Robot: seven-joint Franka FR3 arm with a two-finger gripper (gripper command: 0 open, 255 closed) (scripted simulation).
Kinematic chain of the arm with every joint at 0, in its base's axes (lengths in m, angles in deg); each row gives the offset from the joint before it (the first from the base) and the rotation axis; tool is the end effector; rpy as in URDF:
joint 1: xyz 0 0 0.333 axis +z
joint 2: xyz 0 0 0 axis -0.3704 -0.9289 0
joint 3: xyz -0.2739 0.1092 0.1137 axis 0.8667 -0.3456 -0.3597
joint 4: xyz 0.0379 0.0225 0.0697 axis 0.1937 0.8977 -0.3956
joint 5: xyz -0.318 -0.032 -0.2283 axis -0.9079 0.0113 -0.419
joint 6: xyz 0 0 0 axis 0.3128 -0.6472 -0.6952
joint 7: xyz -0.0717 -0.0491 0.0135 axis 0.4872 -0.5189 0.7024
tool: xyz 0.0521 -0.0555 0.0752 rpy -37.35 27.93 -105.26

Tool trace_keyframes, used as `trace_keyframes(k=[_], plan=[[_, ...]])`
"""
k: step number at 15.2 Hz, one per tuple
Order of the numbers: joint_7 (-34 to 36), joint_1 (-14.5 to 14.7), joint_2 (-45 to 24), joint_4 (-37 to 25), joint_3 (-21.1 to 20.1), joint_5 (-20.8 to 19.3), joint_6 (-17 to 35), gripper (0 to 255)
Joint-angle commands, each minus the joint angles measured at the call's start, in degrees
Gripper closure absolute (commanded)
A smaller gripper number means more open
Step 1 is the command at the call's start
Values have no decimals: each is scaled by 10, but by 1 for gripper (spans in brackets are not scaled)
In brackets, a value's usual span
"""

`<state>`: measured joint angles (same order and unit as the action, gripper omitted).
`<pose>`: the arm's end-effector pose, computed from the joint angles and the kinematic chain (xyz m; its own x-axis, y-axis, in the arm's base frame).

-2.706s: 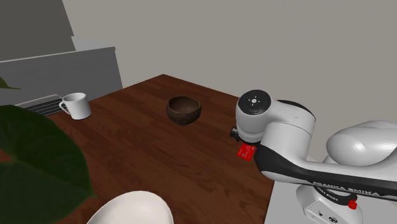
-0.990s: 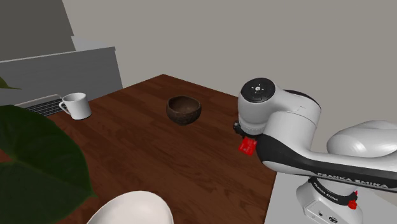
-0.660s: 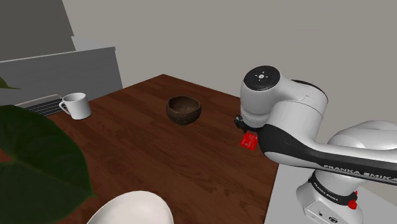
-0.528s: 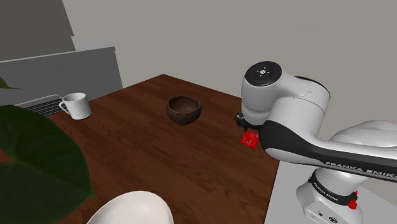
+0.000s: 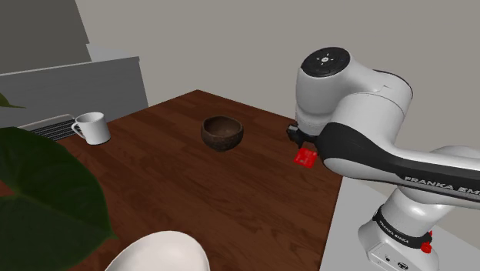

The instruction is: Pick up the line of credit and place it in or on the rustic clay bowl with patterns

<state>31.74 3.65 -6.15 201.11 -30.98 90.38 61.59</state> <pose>0.2561 0.2121 0.4259 0.2539 -0.7956 0.5500 -0.9538 -0.3005 0.0056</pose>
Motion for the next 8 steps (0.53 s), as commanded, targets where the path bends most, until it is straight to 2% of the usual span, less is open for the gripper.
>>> trace_keyframes(k=[1,8], plan=[[-5,0,4,-10,11,-7,-14,255],[-23,-9,7,-51,46,-33,-56,255]])
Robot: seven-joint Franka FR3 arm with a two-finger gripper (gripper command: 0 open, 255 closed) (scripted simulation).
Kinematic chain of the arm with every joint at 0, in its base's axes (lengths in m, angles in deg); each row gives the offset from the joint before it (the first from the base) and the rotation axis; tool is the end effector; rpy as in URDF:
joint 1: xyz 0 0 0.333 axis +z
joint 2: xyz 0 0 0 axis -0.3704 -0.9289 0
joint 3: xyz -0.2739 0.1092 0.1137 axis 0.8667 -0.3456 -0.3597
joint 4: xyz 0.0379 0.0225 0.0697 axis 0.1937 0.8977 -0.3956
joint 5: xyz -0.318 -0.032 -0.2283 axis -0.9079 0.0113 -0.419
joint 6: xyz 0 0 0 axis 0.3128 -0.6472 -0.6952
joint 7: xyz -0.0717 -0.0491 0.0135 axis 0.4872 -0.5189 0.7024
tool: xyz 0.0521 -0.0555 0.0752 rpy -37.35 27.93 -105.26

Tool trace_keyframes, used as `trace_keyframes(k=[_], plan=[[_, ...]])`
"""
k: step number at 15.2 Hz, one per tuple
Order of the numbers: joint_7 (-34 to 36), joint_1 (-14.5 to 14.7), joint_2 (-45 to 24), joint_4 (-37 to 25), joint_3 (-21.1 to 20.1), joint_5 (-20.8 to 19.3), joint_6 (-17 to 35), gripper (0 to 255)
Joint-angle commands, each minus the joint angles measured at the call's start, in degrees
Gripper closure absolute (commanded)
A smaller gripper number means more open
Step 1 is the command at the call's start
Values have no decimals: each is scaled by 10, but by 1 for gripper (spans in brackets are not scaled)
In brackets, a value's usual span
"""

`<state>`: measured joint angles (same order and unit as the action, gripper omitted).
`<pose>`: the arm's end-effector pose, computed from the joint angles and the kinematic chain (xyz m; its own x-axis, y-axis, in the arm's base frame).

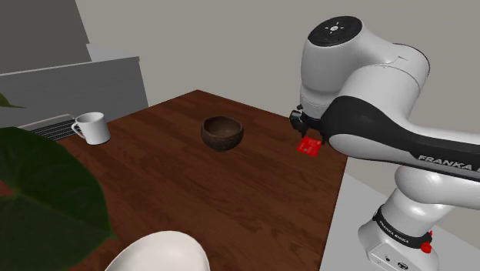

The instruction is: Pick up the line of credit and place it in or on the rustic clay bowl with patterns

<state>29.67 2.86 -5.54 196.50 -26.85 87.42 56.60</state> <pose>0.2554 0.2127 0.4685 0.2538 -0.7956 0.5500 -0.9538 -0.3004 0.0056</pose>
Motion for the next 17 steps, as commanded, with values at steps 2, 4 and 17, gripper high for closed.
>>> trace_keyframes(k=[2,4,17], plan=[[-6,-3,1,-14,11,-9,-14,255],[-4,-44,-37,-43,-9,-13,10,255],[33,-374,-241,-294,-234,-71,76,255]])
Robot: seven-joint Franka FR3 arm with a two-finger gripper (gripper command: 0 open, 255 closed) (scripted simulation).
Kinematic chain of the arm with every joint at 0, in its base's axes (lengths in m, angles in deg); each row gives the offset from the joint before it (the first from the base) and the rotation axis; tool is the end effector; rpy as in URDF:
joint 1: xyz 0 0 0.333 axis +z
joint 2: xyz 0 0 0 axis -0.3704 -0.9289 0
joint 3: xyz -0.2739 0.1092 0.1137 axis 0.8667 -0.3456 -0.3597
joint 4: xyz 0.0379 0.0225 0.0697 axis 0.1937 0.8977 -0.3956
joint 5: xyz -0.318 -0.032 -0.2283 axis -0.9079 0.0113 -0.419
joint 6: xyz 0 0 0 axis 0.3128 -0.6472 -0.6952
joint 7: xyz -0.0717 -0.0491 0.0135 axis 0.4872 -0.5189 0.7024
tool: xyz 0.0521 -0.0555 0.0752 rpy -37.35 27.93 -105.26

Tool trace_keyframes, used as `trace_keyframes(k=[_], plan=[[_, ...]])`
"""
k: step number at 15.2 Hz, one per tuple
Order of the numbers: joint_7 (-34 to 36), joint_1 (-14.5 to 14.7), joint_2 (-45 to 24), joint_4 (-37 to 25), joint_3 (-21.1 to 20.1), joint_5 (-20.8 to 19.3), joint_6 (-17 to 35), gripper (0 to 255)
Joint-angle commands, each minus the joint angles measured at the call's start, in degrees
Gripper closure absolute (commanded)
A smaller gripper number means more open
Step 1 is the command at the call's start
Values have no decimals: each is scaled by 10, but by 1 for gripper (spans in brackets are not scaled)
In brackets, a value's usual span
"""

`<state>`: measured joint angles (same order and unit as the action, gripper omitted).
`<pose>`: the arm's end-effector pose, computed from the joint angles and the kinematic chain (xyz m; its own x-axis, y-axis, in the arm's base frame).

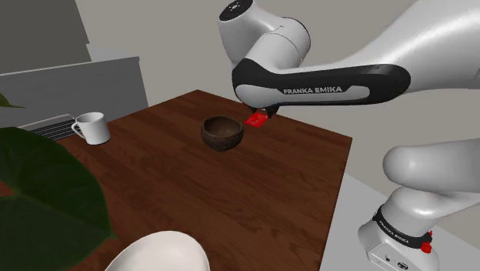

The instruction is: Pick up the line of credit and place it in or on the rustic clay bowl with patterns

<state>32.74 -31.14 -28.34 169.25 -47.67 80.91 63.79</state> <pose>0.4344 0.2518 0.4878 0.2544 -0.7942 0.5518 -0.9537 -0.3006 0.0072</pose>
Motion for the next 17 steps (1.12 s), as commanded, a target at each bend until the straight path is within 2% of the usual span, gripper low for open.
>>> trace_keyframes(k=[1,5,10,11,17], plan=[[5,-69,-22,-46,-53,-10,3,255],[3,-220,-33,-151,-170,-11,-10,255],[-21,-409,13,-312,-292,25,-48,255],[-25,-431,22,-334,-304,31,-55,255],[-16,-425,33,-297,-313,41,-18,255]])
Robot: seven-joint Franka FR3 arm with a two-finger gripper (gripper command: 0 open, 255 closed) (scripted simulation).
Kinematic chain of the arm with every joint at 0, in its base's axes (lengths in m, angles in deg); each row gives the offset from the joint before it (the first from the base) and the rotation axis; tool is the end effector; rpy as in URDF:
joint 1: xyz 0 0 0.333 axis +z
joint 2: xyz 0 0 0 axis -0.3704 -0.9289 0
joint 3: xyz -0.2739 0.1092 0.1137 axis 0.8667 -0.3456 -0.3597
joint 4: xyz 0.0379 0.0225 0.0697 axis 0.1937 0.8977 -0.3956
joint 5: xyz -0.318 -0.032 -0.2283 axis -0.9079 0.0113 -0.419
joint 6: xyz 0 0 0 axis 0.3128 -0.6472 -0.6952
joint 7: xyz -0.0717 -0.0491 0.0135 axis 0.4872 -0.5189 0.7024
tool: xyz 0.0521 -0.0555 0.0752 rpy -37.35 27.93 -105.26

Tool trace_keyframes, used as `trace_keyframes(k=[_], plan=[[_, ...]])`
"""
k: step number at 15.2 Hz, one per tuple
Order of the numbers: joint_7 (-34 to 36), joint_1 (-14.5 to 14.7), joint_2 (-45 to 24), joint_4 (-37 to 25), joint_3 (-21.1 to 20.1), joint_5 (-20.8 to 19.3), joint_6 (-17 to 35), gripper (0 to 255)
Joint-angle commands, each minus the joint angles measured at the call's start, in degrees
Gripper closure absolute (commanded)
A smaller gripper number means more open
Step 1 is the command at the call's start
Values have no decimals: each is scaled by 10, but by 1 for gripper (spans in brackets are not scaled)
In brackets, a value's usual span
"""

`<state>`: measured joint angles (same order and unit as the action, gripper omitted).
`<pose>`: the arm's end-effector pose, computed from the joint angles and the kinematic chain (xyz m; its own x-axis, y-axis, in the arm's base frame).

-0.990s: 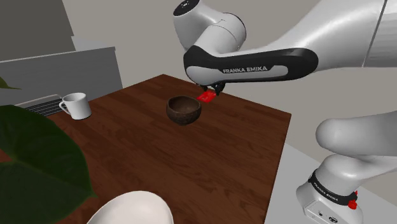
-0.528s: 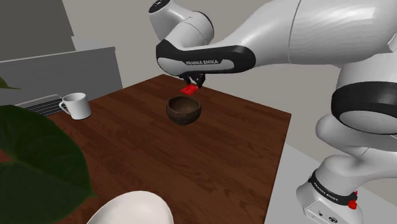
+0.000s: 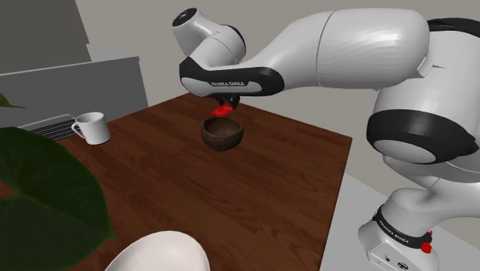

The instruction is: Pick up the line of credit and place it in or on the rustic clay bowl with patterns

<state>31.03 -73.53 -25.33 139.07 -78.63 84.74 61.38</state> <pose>0.5855 0.2802 0.4658 0.2536 -0.7955 0.5503 -0.9539 -0.3000 0.0059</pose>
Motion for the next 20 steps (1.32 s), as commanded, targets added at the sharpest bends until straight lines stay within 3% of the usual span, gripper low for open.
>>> trace_keyframes(k=[1,9,16,17,20], plan=[[3,0,5,10,-5,4,13,255],[14,0,23,51,-24,19,60,255],[14,0,23,51,-24,19,60,255],[14,0,23,51,-24,19,60,0],[14,0,23,51,-24,19,60,0]])
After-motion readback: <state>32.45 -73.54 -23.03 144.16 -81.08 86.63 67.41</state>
